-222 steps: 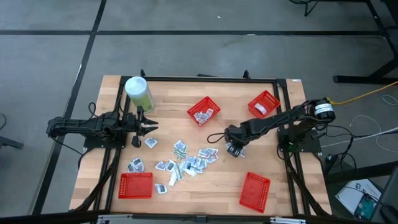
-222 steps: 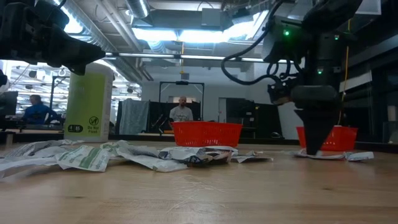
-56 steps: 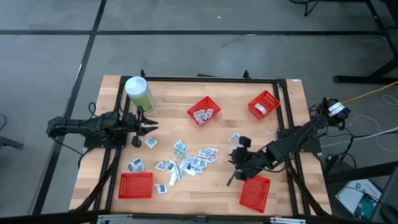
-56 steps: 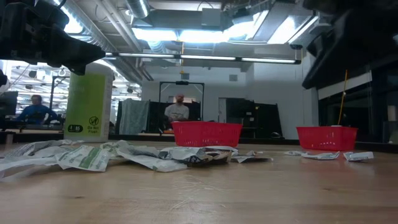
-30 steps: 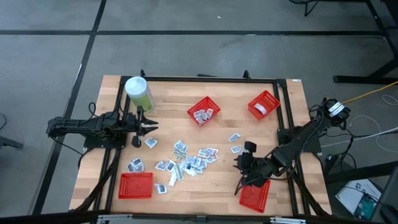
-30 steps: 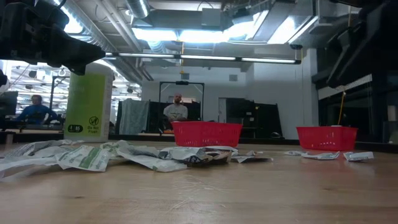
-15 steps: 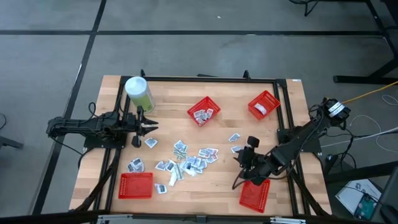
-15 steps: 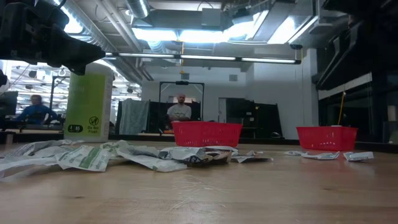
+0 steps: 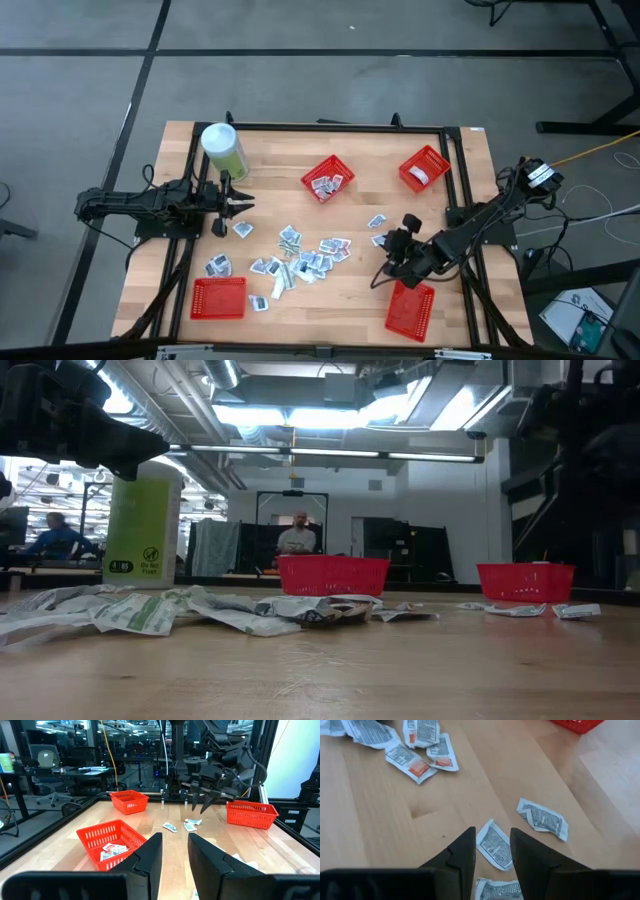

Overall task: Pick & Place First Aid Supplies
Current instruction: Put the orange ointment pack into the red container

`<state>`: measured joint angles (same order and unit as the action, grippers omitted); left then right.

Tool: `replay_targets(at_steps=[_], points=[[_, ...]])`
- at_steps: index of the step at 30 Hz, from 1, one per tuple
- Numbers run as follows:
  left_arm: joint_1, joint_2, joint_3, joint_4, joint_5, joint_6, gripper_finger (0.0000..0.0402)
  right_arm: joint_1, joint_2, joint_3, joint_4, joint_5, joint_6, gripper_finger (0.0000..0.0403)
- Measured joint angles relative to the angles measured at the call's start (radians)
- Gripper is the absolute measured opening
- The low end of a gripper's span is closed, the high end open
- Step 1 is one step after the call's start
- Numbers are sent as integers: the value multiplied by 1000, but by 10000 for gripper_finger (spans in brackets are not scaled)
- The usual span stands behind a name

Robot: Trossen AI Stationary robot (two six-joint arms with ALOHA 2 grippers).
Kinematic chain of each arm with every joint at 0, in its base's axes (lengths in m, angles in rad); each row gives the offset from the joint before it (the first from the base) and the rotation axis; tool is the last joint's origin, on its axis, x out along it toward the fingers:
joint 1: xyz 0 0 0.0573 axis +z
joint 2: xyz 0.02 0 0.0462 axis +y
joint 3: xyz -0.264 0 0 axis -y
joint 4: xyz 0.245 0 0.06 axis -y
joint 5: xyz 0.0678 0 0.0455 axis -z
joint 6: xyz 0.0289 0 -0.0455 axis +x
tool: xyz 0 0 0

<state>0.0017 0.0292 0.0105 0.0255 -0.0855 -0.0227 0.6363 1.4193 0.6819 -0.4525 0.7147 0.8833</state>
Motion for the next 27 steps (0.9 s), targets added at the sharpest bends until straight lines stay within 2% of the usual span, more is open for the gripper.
replay_targets(at_steps=[12, 19, 27], points=[[0, 0, 0, 0, 0, 0, 88, -71, 0, 0, 8, -61, 50, 121], [0, 0, 0, 0, 0, 0, 88, -107, 0, 0, 36, -96, 6, 121], [0, 0, 0, 0, 0, 0, 88, -180, 0, -1, 34, -232, 51, 121]])
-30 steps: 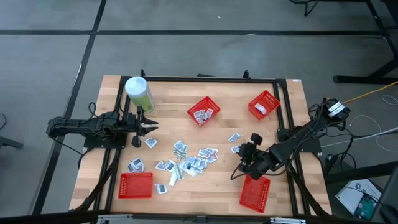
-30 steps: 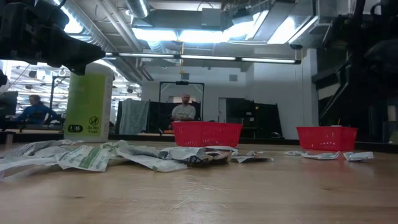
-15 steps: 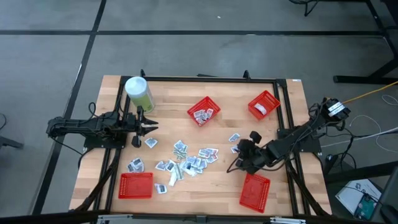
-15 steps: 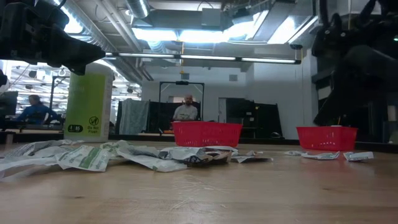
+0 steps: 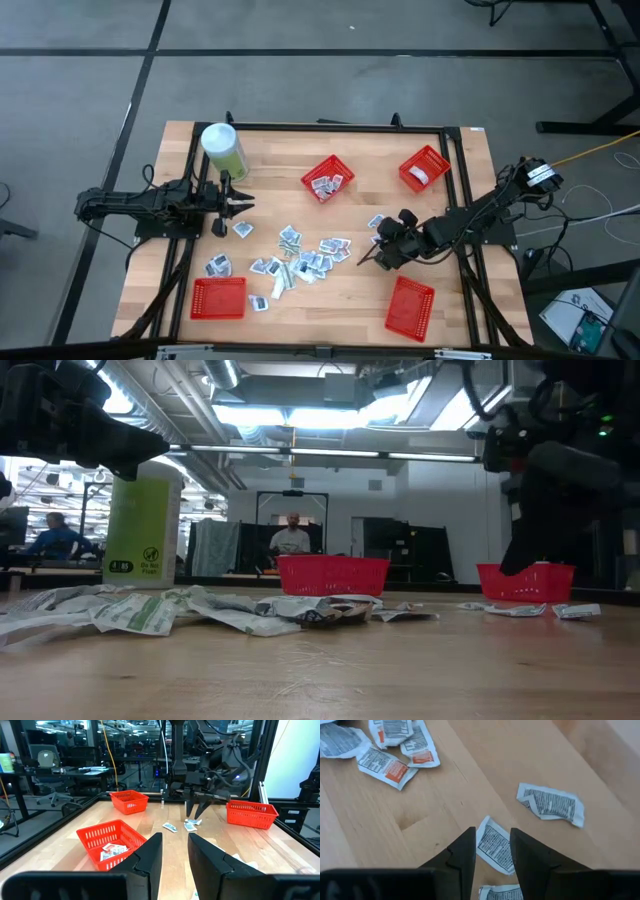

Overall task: Pick & Place First Aid Supplies
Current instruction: Put the orange ointment pack into the red container

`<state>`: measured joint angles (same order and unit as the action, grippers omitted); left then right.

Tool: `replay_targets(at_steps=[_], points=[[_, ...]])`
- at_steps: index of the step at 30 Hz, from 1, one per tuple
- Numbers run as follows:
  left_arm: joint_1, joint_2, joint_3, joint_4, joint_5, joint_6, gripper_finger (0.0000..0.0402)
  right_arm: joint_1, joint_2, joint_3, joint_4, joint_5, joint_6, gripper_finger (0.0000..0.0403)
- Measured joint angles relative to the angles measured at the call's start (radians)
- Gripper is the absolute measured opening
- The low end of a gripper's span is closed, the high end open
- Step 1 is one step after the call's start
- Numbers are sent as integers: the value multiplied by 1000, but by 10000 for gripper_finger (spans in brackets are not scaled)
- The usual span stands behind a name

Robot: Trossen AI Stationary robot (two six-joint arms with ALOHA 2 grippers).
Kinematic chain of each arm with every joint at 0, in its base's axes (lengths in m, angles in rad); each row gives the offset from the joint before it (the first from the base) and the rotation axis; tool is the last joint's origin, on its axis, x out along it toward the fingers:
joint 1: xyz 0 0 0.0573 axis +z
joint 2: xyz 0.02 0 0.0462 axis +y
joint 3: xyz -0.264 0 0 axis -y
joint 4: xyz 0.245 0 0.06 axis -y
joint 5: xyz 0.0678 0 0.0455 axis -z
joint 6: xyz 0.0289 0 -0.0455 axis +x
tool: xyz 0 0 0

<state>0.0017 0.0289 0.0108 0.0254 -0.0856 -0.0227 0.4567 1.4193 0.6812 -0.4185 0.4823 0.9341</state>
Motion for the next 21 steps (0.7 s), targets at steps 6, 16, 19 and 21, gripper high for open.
replay_targets(at_steps=[6, 16, 19, 21], points=[[0, 0, 0, 0, 0, 0, 88, -38, 0, 0, 0, -24, -2, 121], [0, 0, 0, 0, 0, 0, 88, -43, 0, 0, 9, -40, 3, 121], [0, 0, 0, 0, 0, 0, 88, -43, 0, 0, 15, -40, 3, 121], [0, 0, 0, 0, 0, 0, 88, -43, 12, 0, 24, -47, 3, 121]])
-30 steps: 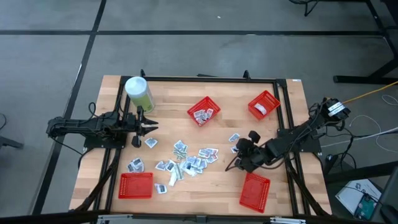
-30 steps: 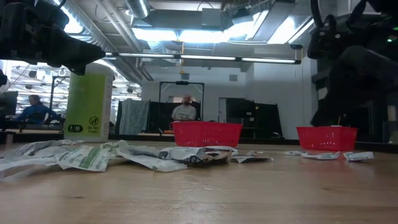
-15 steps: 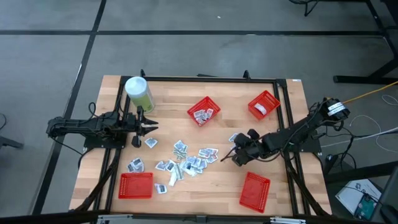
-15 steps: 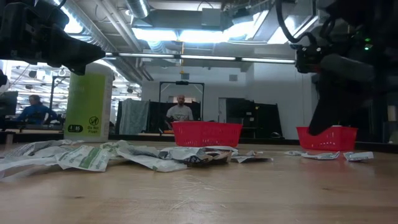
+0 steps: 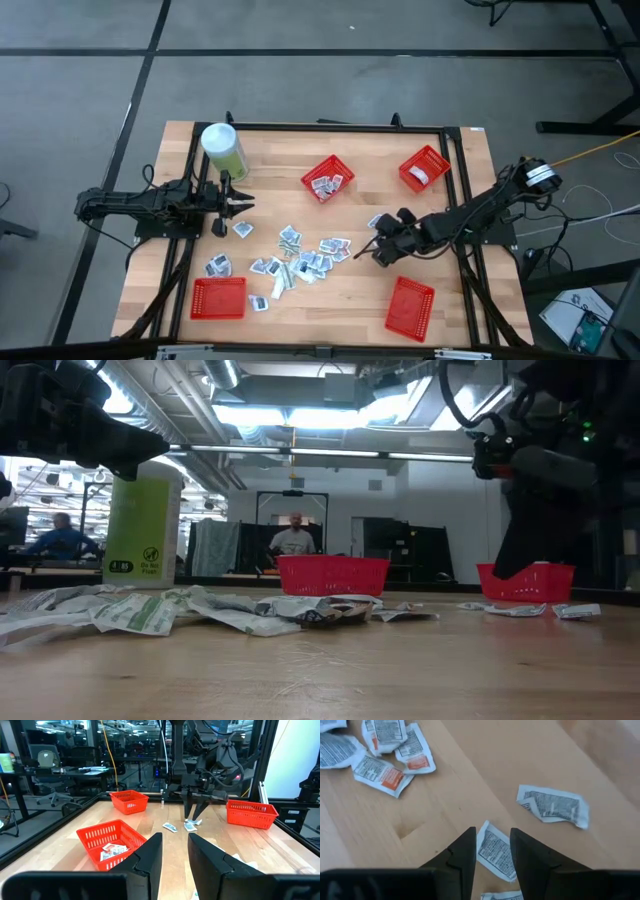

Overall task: Pick & Place First Aid Supplies
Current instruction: Put the orange ointment pack into the red container

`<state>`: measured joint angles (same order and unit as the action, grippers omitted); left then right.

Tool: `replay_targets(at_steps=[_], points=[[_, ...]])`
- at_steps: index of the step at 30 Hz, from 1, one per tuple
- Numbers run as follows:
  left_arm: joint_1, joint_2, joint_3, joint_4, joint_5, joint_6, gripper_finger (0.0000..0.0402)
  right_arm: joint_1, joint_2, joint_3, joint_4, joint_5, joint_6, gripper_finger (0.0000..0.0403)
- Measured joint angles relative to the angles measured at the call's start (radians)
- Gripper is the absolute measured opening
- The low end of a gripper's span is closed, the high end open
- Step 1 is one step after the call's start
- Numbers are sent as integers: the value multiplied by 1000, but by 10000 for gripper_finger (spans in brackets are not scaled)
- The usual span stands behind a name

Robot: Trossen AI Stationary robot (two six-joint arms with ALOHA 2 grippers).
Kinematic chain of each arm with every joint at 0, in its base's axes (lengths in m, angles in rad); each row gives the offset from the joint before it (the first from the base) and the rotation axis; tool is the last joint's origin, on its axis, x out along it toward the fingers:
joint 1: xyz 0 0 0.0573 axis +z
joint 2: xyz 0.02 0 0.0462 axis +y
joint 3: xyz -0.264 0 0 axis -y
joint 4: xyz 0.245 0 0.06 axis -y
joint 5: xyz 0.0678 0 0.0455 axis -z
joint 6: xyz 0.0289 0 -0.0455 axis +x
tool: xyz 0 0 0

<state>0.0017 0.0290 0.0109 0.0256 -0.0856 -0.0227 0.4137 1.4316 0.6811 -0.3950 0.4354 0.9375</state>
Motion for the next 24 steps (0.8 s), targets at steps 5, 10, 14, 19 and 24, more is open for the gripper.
replay_targets(at_steps=[5, 10, 14, 19, 24], points=[[0, 0, 0, 0, 0, 0, 88, 0, 56, 0, 5, -29, 0, 121], [0, 0, 0, 0, 0, 0, 88, 0, 105, 0, 29, -29, 1, 121], [0, 0, 0, 0, 0, 0, 88, 0, 125, 0, 60, -37, 1, 121], [0, 0, 0, 0, 0, 0, 88, 0, 129, 1, 77, -51, 5, 121], [0, 0, 0, 0, 0, 0, 88, 0, 130, 1, 91, -70, 1, 116]])
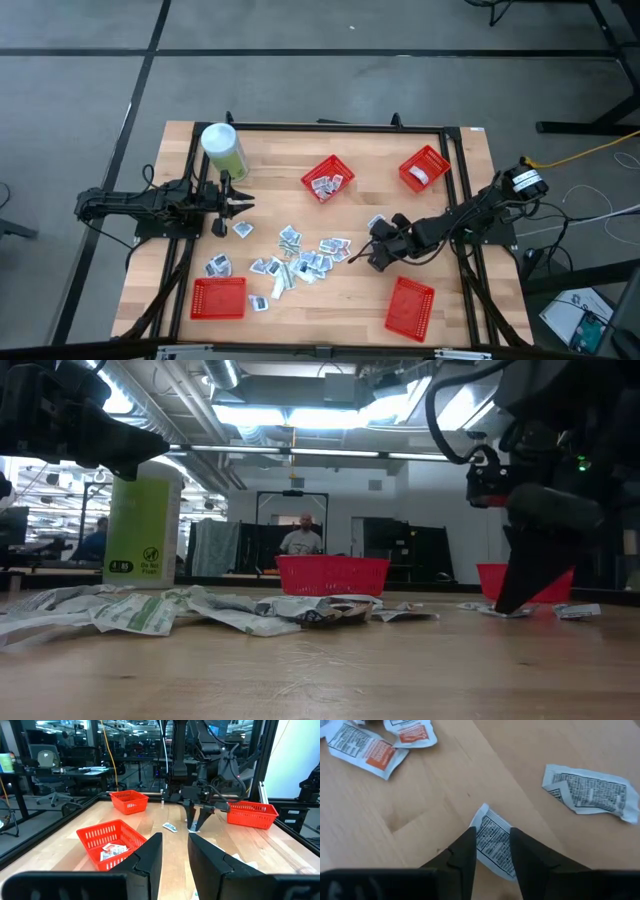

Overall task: Pick & Place First Aid Supplies
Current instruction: Put the orange ointment pack into the red container

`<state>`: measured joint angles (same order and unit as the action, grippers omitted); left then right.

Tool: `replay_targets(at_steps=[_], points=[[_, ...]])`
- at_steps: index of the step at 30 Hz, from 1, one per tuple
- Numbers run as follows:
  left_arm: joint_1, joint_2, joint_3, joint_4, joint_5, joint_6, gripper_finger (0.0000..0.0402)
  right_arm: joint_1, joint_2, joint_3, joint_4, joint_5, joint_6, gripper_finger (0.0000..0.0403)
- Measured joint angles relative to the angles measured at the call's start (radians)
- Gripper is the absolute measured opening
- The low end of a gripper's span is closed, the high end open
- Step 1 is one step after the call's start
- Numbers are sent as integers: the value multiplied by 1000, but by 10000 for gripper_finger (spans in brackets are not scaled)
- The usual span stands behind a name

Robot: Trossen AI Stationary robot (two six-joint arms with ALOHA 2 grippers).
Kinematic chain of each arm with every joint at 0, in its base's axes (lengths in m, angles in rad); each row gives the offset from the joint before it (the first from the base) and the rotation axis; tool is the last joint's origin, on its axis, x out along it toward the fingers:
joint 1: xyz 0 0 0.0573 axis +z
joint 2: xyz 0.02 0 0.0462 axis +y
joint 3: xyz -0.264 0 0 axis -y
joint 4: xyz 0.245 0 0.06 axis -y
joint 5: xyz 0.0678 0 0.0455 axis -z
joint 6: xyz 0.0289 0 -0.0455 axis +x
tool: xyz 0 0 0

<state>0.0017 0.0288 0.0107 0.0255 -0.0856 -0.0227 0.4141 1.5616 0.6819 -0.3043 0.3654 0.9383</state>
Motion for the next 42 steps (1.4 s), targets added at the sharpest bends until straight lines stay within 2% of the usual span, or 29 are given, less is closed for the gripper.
replay_targets(at_steps=[12, 17, 21, 28, 34, 37, 42], points=[[0, 0, 0, 0, 0, 0, 88, 0, 0, 0, 3, -29, -6, 6], [0, 0, 0, 0, 0, 0, 88, 0, 2, 0, 36, -37, -57, 15], [0, 0, 0, 0, 0, 0, 88, 0, 4, -2, 109, -49, -131, 6], [0, 0, 0, 0, 0, 0, 88, -20, 4, -2, 221, -106, -252, 10], [0, 0, 0, 0, 0, 0, 88, -34, 3, 8, 226, -135, -266, 7], [0, 0, 0, 0, 0, 0, 88, -34, 3, 12, 226, -135, -265, 24], [0, 0, 0, 0, 0, 0, 88, -34, 2, 13, 207, -157, -223, 80]])
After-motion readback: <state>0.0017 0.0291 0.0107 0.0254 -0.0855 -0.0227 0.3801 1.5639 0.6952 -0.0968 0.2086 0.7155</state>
